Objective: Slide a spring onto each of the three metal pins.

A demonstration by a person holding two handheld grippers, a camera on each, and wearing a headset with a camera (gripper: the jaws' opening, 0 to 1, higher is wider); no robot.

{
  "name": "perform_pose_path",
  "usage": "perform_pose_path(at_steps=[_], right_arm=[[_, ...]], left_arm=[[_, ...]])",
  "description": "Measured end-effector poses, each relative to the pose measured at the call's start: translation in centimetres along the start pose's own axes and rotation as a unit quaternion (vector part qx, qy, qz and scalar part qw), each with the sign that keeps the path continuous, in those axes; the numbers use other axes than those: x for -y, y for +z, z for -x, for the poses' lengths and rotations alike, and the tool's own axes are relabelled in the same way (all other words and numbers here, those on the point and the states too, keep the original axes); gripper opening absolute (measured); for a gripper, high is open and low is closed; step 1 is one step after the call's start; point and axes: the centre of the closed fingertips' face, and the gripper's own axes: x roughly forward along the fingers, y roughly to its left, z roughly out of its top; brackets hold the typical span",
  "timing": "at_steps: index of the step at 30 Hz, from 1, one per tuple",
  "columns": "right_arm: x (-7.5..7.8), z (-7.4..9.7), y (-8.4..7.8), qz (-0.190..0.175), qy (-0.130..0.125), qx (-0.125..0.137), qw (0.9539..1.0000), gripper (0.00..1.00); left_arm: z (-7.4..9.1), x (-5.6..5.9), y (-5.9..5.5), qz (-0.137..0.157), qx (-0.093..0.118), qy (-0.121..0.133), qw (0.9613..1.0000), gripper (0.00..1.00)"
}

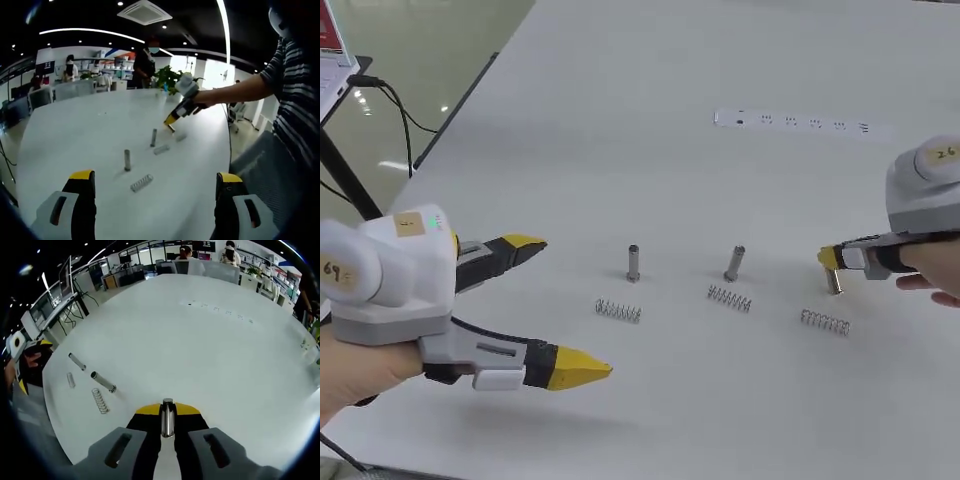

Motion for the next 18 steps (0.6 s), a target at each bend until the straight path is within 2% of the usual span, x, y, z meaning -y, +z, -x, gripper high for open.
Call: perform_pose_path(at_steps=[4, 18], right_arm=[[-0.13, 0.28, 0.27, -0.005, -0.002, 0.013, 0.9999, 0.05], [-0.25, 0.81, 0.33, 0.012, -0.008, 0.025, 0.9996, 0.05]], left_arm=[[-0.01, -0.04, 0.10, -0.001, 0.001, 0.000, 1.0000, 0.98], [-0.20, 0.09, -0.02, 0.000, 0.000, -0.002, 1.0000, 0.98]])
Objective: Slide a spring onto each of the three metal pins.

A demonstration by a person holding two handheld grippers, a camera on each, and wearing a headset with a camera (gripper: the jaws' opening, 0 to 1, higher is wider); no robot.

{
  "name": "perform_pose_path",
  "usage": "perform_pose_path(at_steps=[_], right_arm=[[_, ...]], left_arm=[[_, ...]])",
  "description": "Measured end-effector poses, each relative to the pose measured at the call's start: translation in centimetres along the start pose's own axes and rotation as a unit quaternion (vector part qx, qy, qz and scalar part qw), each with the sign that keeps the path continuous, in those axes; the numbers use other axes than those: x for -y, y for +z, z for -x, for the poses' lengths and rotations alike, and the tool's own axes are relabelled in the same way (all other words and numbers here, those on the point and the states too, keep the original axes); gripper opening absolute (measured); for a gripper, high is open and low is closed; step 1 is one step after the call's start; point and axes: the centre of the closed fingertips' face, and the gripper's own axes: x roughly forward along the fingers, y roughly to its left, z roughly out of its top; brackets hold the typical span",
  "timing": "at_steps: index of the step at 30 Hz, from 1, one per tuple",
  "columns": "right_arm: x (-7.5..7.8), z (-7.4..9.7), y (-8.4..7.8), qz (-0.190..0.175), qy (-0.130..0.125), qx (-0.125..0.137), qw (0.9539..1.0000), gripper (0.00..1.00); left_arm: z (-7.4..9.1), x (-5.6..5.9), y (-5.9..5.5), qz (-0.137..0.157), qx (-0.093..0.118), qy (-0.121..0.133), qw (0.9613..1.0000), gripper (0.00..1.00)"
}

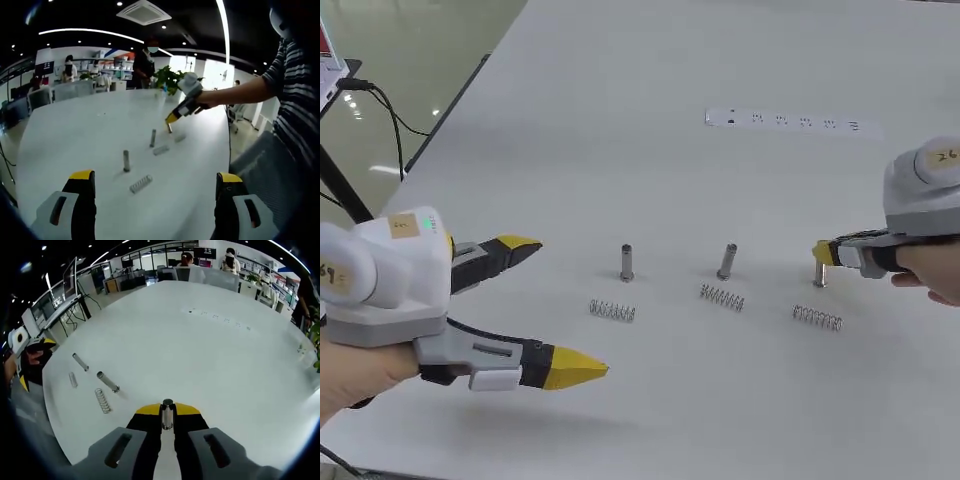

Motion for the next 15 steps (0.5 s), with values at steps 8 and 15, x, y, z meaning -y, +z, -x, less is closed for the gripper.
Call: perform_pose_path(at_steps=[8, 15], right_arm=[[-0.14, 0.39, -0.17, 0.006, -0.001, 0.002, 1.0000, 0.05], [-0.31, 0.76, -0.62, 0.018, -0.003, -0.003, 0.9998, 0.05]], left_arm=[[-0.15, 0.14, 0.03, -0.001, 0.000, -0.002, 1.0000, 0.98], [-0.10, 0.22, 0.02, -0.001, 0.000, -0.002, 1.0000, 0.98]])
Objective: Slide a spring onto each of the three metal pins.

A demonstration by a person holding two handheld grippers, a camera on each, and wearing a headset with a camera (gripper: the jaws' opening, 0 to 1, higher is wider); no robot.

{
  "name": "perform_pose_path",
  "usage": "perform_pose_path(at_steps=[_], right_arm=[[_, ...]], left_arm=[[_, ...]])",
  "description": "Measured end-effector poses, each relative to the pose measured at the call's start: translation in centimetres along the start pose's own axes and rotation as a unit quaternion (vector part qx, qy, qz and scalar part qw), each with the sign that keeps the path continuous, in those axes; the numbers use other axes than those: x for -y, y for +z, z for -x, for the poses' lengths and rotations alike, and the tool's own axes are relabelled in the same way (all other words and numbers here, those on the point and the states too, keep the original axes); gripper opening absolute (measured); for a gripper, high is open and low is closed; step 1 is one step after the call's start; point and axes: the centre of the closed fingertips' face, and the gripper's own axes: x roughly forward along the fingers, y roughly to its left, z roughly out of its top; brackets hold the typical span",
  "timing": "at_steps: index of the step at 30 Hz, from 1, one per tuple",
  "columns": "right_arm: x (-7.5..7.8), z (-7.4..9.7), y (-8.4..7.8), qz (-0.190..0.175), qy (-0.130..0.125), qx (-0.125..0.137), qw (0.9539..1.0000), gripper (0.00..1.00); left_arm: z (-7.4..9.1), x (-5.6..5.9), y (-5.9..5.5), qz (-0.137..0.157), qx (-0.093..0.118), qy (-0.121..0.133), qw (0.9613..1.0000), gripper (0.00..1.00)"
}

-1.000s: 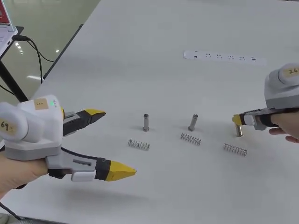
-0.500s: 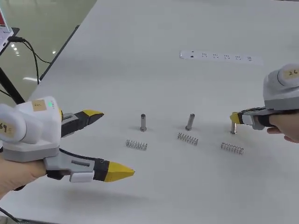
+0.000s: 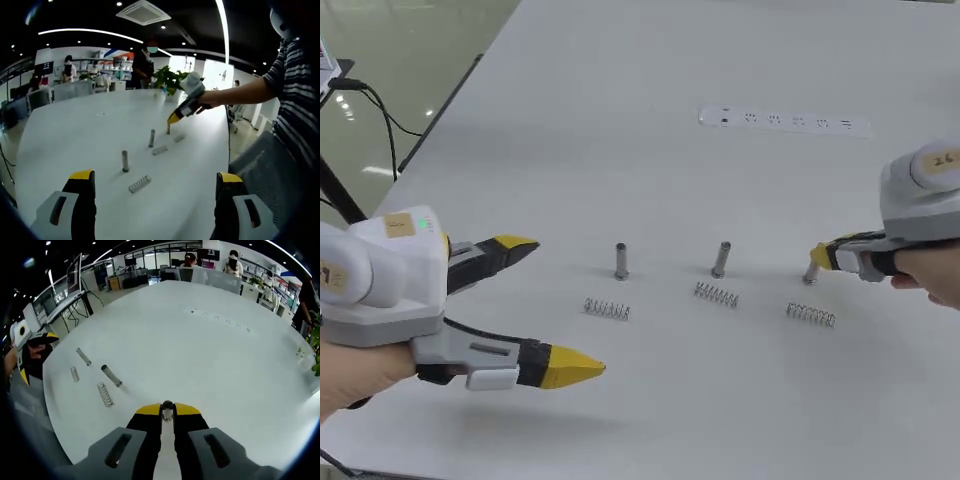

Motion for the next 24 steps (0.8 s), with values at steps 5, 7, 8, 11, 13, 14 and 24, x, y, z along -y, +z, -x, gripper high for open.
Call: perform_pose_path(at_steps=[5, 7, 8, 11, 13, 14, 24], right_arm=[[-0.20, 0.16, -0.23, 0.000, 0.004, -0.003, 1.0000, 0.06], [-0.28, 0.15, -0.35, -0.003, 0.006, -0.004, 1.0000, 0.06], [-0.32, 0.14, -0.39, -0.004, 0.007, -0.004, 1.0000, 0.07], [-0.37, 0.12, -0.49, -0.002, 0.006, -0.006, 1.0000, 0.09], [-0.36, 0.13, -0.54, -0.001, 0.006, -0.007, 1.0000, 0.10], [-0.35, 0.14, -0.53, -0.001, 0.005, -0.006, 1.0000, 0.12], [-0.46, 0.31, -0.42, 0.000, 0.007, -0.003, 1.0000, 0.24]], left_arm=[[-0.02, 0.06, 0.08, 0.000, 0.001, 0.000, 1.0000, 0.98], [-0.05, 0.15, 0.07, 0.000, 0.001, -0.001, 1.0000, 0.98], [-0.06, 0.18, 0.07, 0.000, 0.001, -0.002, 1.0000, 0.98], [-0.04, 0.25, 0.01, 0.000, 0.000, -0.002, 1.0000, 0.98], [0.02, 0.28, -0.01, 0.000, 0.000, -0.003, 1.0000, 0.98], [0.04, 0.29, -0.02, 0.000, 0.000, -0.003, 1.0000, 0.98], [0.16, 0.15, -0.03, 0.002, 0.000, -0.001, 1.0000, 0.98]])
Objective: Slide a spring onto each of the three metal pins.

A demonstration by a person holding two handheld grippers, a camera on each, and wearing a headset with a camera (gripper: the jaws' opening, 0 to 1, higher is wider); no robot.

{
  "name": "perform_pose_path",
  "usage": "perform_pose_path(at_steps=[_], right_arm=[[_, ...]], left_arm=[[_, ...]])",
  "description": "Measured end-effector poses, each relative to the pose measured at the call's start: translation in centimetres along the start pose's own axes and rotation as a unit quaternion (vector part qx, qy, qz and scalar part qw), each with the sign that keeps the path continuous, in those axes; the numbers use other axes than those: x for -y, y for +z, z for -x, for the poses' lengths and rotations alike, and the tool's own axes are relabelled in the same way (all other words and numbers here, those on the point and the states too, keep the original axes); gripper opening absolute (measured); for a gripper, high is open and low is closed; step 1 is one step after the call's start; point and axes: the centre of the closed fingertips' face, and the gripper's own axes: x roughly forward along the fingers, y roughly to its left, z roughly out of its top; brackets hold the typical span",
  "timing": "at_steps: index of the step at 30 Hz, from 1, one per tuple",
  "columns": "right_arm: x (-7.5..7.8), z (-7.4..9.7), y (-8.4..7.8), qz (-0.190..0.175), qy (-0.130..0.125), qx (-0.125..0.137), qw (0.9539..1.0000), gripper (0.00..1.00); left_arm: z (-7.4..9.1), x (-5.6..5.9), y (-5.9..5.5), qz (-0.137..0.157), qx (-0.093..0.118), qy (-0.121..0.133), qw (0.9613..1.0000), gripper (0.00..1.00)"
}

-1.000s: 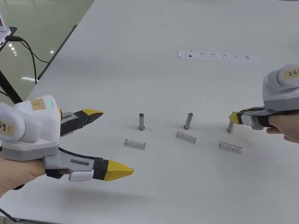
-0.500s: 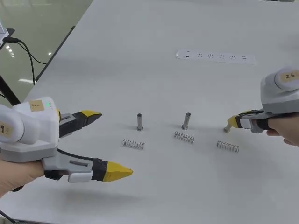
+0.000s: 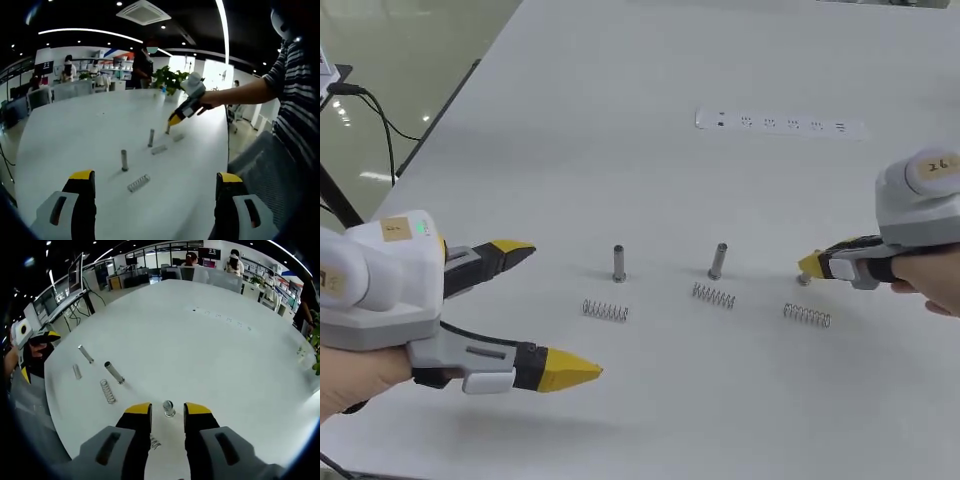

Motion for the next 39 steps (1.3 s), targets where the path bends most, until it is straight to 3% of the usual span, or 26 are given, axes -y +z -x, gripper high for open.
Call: perform_pose_path(at_steps=[14, 25, 32, 35, 39], right_arm=[[-0.5, 0.6, 0.0, 0.006, 0.011, 0.007, 0.9999, 0.31], [-0.9, 1.7, 0.1, 0.038, 0.030, 0.007, 0.9988, 0.34], [-1.2, 2.4, -0.8, 0.102, 0.045, -0.024, 0.9935, 0.34], [-1.7, 2.5, -1.5, 0.141, 0.053, -0.043, 0.9878, 0.34], [-2.3, 2.5, -2.1, 0.165, 0.063, -0.059, 0.9825, 0.34]], left_arm=[[0.0, -0.1, -0.1, 0.002, -0.001, 0.002, 1.0000, 0.98], [0.1, -0.2, -0.1, 0.002, 0.000, 0.004, 1.0000, 0.98], [0.2, -0.5, -0.2, 0.004, 0.002, 0.008, 1.0000, 0.98], [0.1, -0.4, -0.3, 0.004, 0.001, 0.006, 1.0000, 0.98], [0.1, -0.3, -0.3, 0.004, 0.001, 0.007, 1.0000, 0.98]])
